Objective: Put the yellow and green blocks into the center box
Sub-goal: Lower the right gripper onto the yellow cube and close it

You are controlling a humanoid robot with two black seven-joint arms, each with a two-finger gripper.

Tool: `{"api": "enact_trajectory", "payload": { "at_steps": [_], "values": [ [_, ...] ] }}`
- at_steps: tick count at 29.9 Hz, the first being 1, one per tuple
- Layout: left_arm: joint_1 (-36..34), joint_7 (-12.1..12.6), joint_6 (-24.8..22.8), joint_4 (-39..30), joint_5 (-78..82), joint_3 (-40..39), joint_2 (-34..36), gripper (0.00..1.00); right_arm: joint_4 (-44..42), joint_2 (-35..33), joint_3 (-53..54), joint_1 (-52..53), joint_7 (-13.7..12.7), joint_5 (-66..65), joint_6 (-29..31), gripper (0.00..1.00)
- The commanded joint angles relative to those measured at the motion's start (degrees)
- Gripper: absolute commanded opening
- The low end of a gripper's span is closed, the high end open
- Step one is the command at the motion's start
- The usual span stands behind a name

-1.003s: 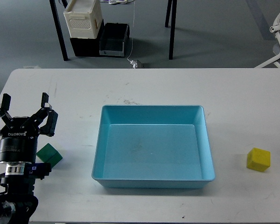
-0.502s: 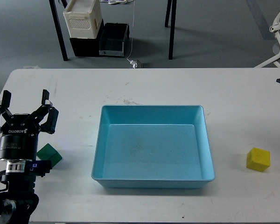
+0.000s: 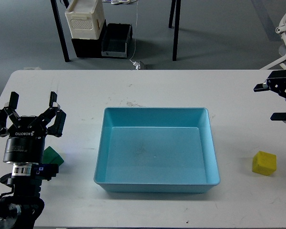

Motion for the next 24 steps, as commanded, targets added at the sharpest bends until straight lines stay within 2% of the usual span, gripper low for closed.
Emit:
{"api": "enact_trajectory", "payload": {
  "at_steps": [1, 13, 18, 24],
  "values": [
    [0.0, 0.0, 0.0, 0.0, -0.1, 0.0, 0.0, 1.0, 1.3, -1.9, -3.9, -0.8, 0.0, -6.4, 0.0, 1.0],
    [0.0, 0.0, 0.0, 0.3, 0.0, 0.2, 0.0, 1.0, -1.8, 0.6, -5.4, -7.5, 0.0, -21.4, 0.0, 1.0],
    [-0.2, -0.1, 0.0, 0.7, 0.0, 0.3, 0.0, 1.0, -5.2, 6.0, -5.4, -10.2, 0.0, -23.4, 0.0, 1.0],
    [-0.2, 0.0, 0.0, 0.7, 0.0, 0.3, 0.0, 1.0, -7.7, 9.4, -5.3, -10.2, 0.0, -23.4, 0.0, 1.0]
  ]
}}
